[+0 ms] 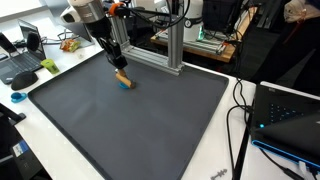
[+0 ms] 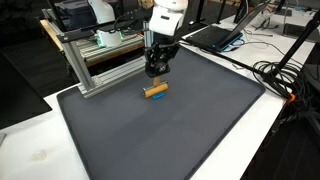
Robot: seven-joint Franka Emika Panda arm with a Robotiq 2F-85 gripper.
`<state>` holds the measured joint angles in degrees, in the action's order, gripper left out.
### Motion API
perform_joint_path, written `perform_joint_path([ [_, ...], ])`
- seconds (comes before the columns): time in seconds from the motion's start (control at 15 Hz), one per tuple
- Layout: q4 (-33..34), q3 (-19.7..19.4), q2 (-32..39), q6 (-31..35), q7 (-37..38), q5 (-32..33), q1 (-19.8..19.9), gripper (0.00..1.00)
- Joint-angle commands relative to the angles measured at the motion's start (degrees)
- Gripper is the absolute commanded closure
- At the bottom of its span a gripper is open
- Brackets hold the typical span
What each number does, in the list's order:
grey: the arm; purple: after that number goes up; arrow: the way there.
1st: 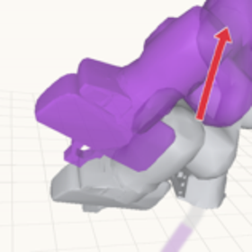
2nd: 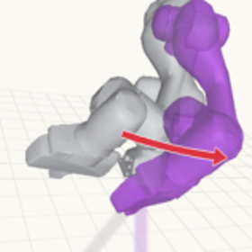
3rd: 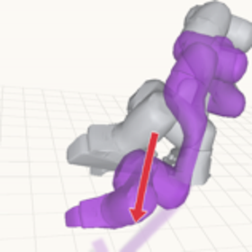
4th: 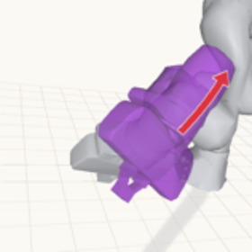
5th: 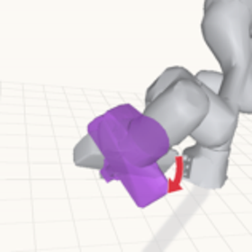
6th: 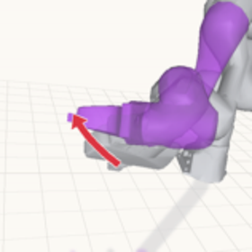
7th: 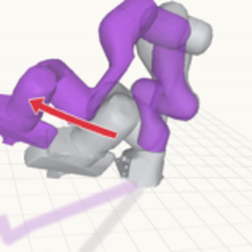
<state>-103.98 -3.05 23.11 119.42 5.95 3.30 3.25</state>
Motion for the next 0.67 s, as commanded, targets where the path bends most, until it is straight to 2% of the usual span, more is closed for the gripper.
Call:
perform_joint_path([
  [0.0,-0.9,0.1,2.5,-0.9,-1.1,-0.9,-0.1,0.78],
  [0.6,-2.7,0.2,1.2,6.0,-2.4,0.1,-0.5,0.78],
])
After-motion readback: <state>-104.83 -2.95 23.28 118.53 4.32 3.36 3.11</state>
